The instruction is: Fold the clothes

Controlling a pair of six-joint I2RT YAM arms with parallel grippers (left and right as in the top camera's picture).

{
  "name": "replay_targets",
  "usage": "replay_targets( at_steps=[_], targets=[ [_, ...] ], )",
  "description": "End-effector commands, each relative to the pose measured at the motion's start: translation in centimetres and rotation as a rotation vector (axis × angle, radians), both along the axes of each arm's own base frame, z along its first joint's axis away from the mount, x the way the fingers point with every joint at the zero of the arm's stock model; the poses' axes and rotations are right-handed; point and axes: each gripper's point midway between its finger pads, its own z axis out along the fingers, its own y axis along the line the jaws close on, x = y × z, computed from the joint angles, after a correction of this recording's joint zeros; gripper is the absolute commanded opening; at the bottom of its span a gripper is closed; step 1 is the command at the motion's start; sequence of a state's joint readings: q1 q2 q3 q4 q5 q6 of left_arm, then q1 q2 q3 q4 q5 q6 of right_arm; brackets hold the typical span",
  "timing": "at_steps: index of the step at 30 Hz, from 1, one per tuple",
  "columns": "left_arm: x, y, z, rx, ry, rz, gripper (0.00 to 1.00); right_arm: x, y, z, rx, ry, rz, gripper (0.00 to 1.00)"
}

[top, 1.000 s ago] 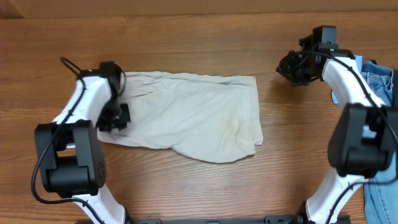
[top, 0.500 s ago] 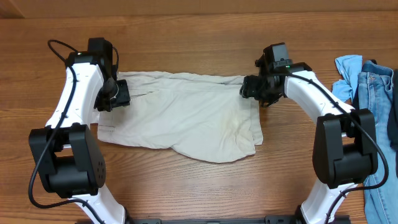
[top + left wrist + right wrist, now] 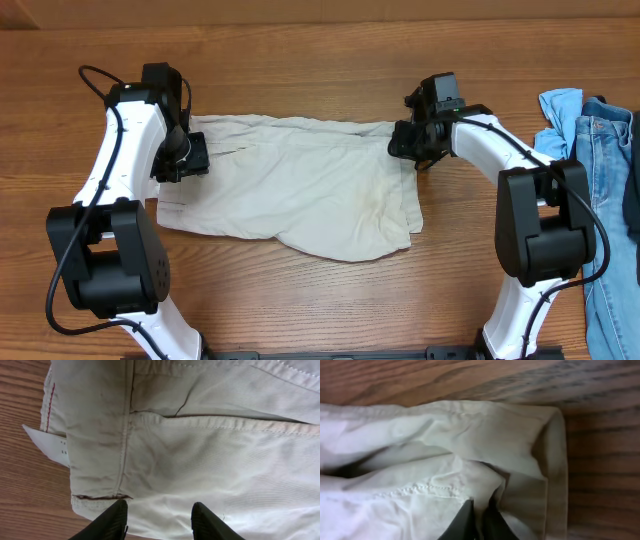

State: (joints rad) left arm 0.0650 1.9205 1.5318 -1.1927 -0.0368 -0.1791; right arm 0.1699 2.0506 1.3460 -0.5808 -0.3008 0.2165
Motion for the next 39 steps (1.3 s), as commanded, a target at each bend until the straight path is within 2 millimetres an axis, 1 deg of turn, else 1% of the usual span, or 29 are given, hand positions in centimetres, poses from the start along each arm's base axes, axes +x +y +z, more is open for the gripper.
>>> replay_targets(
  at_steps=[1,3,4,6,7,9,11,12,14,16,18,20,22,24,25,27,29,30,31,32,33,34,35,36,37,38,39],
  targets=[
    [0.7,-0.2,0.9,-0.004,-0.038,-0.026,0.46,1.0,0.1,3.8,0.029,-0.097,0.002,0.04],
    [1.0,-0.1,0.9,-0.001,-0.048,-0.026,0.47,1.7,-0.2,6.2,0.037,-0.162,-0.006,0.04],
    [1.1,-0.1,0.9,-0.001,-0.051,-0.026,0.48,2.1,-0.8,7.3,0.034,-0.197,-0.020,0.04],
    [1.1,-0.1,0.9,0.000,-0.055,-0.026,0.49,2.8,-2.2,8.5,0.006,-0.237,-0.066,0.04],
    [1.2,-0.1,1.0,0.000,-0.056,-0.026,0.49,3.1,-3.1,8.5,-0.017,-0.239,-0.103,0.04],
    [1.3,-0.1,1.0,0.000,-0.061,-0.026,0.50,3.4,-4.8,7.9,-0.080,-0.237,-0.144,0.04],
    [1.4,-0.1,1.0,0.000,-0.065,-0.026,0.51,3.6,-5.8,7.3,-0.130,-0.235,-0.170,0.04],
    [1.4,-0.1,1.0,0.000,-0.066,-0.026,0.51,3.7,-6.2,6.7,-0.153,-0.227,-0.179,0.04],
    [1.4,-0.1,1.0,0.000,-0.066,-0.025,0.52,3.7,-6.3,5.1,-0.160,-0.199,-0.178,0.04],
    [1.4,-0.1,1.0,0.000,-0.066,-0.025,0.52,3.7,-6.3,2.8,-0.167,-0.161,-0.174,0.04],
    [1.4,-0.1,0.9,0.000,-0.064,-0.026,0.55,3.8,-6.2,1.1,-0.171,-0.141,-0.172,0.04],
    [1.0,-0.2,0.4,-0.005,-0.051,-0.039,0.58,3.7,-6.2,-0.2,-0.167,-0.113,-0.191,0.04],
    [0.2,-0.5,-0.5,-0.014,-0.021,-0.069,0.59,3.4,-6.4,-1.1,-0.168,-0.084,-0.215,0.04],
    [-0.2,-0.6,-1.3,-0.018,-0.012,-0.069,0.59,3.4,-6.6,-1.2,-0.177,-0.083,-0.222,0.04],
    [-0.3,-0.6,-1.7,-0.022,-0.013,-0.069,0.59,3.4,-7.0,-1.2,-0.193,-0.079,-0.247,0.04],
    [-0.5,-0.8,-2.9,-0.029,-0.016,-0.070,0.60,3.0,-7.4,-1.4,-0.217,-0.063,-0.261,0.04],
    [-0.8,-0.9,-4.3,-0.032,-0.021,-0.071,0.59,2.8,-7.4,-1.5,-0.219,-0.055,-0.259,0.04],
    [-1.0,-0.9,-4.8,-0.033,-0.021,-0.072,0.57,2.9,-7.4,-1.5,-0.220,-0.058,-0.256,0.07],
    [-1.2,-0.9,-5.4,-0.033,-0.022,-0.074,0.53,3.0,-7.4,-1.4,-0.224,-0.068,-0.241,0.27],
    [-1.5,-0.9,-5.8,-0.034,-0.016,-0.074,0.50,3.2,-7.4,-1.3,-0.233,-0.082,-0.214,0.46],
    [-1.7,-0.9,-6.0,-0.034,-0.010,-0.074,0.47,3.3,-7.4,-0.9,-0.235,-0.091,-0.204,0.56],
    [-1.9,-0.9,-6.2,-0.034,-0.004,-0.074,0.46,3.5,-7.4,-0.2,-0.225,-0.095,-0.203,0.58],
    [-2.1,-0.9,-6.3,-0.031,0.001,-0.083,0.44,3.8,-6.7,1.4,-0.179,-0.111,-0.193,0.58],
    [-2.2,-0.9,-6.3,-0.031,0.005,-0.101,0.40,4.2,-6.0,3.2,-0.121,-0.137,-0.174,0.57],
    [-2.2,-0.8,-6.3,-0.029,0.007,-0.108,0.35,4.4,-5.1,5.0,-0.066,-0.169,-0.138,0.54],
    [-2.2,-0.8,-6.3,-0.029,0.008,-0.108,0.33,4.4,-4.5,6.5,-0.025,-0.191,-0.121,0.50],
    [-2.2,-0.8,-6.3,-0.029,0.008,-0.108,0.28,4.3,-3.9,7.8,0.011,-0.208,-0.106,0.40]
  ],
)
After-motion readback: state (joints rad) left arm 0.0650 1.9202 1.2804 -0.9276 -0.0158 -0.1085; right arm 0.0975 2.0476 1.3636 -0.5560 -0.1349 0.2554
